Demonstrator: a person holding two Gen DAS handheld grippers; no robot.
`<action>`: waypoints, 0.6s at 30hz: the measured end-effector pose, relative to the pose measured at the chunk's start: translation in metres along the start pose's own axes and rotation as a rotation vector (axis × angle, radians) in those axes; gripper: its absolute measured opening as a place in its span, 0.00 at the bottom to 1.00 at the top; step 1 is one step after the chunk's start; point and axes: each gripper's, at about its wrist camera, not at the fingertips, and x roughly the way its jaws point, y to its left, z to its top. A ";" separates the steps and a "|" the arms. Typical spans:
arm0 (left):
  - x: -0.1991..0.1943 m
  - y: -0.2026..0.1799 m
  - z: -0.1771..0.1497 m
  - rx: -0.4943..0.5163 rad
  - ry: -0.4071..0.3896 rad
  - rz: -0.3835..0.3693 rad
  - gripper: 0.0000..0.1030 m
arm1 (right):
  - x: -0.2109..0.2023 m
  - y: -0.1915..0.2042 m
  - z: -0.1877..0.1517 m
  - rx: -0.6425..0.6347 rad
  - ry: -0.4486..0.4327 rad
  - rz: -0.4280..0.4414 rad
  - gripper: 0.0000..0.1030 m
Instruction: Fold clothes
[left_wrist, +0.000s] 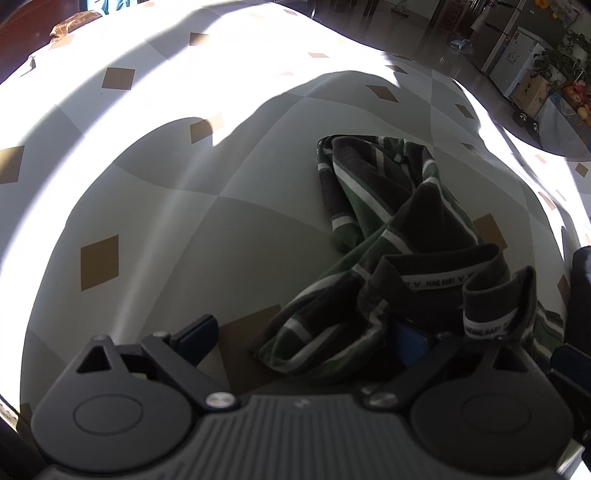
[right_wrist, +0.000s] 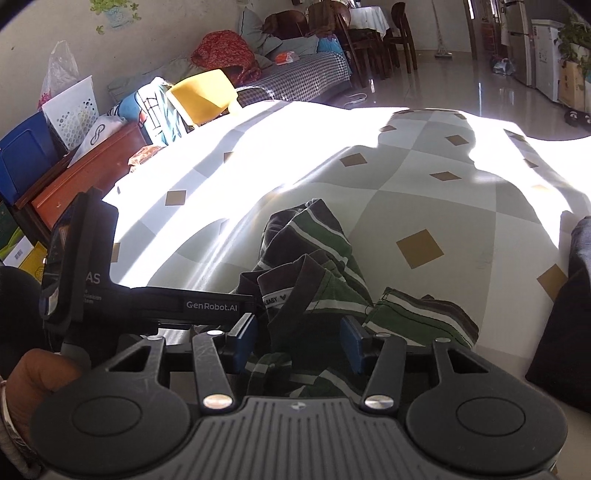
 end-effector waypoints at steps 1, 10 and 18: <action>0.000 0.000 0.000 0.002 -0.001 0.002 0.95 | -0.001 -0.002 0.001 0.007 -0.004 -0.015 0.49; 0.003 -0.004 -0.002 0.015 -0.007 0.022 0.98 | 0.021 -0.046 -0.006 0.268 0.075 -0.107 0.52; 0.006 -0.005 -0.003 0.035 -0.009 0.035 0.99 | 0.044 -0.038 -0.020 0.251 0.089 -0.116 0.63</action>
